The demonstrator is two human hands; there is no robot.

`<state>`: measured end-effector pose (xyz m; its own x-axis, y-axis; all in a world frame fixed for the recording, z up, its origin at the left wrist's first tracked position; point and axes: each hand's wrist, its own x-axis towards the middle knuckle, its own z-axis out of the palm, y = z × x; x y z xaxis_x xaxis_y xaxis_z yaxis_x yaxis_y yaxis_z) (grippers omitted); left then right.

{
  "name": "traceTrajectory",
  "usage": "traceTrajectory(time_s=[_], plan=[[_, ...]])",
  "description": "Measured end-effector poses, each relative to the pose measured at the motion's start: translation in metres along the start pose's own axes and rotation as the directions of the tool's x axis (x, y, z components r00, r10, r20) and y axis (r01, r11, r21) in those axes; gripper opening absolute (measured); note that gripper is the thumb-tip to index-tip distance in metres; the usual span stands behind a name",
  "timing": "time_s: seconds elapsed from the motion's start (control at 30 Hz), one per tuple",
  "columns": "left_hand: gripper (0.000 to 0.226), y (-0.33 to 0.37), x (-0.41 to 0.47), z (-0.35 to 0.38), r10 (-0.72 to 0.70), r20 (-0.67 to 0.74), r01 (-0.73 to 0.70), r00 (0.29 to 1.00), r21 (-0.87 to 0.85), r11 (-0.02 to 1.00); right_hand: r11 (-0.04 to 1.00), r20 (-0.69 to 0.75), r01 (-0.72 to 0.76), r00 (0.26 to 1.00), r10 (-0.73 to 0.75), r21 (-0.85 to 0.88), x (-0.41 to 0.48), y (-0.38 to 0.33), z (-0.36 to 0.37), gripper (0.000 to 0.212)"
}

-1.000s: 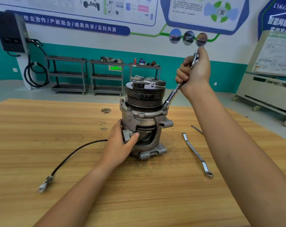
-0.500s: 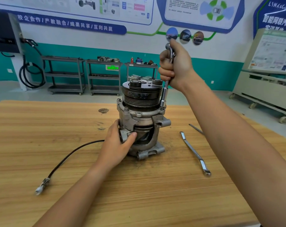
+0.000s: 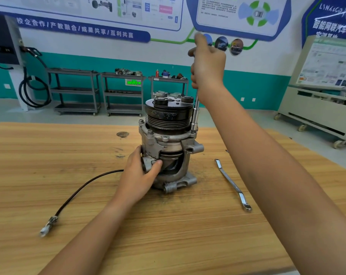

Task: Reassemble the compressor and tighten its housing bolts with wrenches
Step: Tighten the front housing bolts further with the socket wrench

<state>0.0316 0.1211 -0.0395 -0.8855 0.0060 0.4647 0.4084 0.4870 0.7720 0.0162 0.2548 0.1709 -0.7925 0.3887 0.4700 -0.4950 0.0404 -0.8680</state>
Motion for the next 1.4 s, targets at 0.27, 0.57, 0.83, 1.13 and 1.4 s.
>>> traceTrajectory(time_s=[0.27, 0.57, 0.83, 1.13, 1.4], plan=[[0.055, 0.002, 0.001, 0.0, 0.04, -0.009, -0.039, 0.999, 0.014, 0.999, 0.994, 0.208, -0.099, 0.974, 0.087, 0.052, 0.009, 0.0, -0.007, 0.034], [0.047, 0.003, -0.002, -0.001, 0.034, -0.015, -0.034, 0.999, -0.007, 0.999, 0.981, 0.03, -0.179, 0.983, 0.182, -0.081, 0.013, -0.004, -0.003, 0.035], [0.044, 0.002, -0.002, -0.002, 0.057, -0.004, -0.056, 0.998, 0.029, 0.998, 0.966, 0.143, -0.229, 0.959, 0.246, -0.121, 0.01, -0.009, 0.001, 0.044], [0.043, 0.002, -0.002, -0.004, 0.094, -0.013, -0.094, 0.995, 0.03, 0.995, 0.951, 0.43, -0.31, 0.858, 0.281, -0.003, 0.021, -0.006, -0.015, 0.037], [0.069, -0.006, 0.001, -0.004, 0.088, -0.002, -0.087, 0.996, 0.122, 0.989, 0.947, 0.538, -0.316, 0.808, 0.239, 0.054, 0.028, -0.001, -0.019, 0.038]])
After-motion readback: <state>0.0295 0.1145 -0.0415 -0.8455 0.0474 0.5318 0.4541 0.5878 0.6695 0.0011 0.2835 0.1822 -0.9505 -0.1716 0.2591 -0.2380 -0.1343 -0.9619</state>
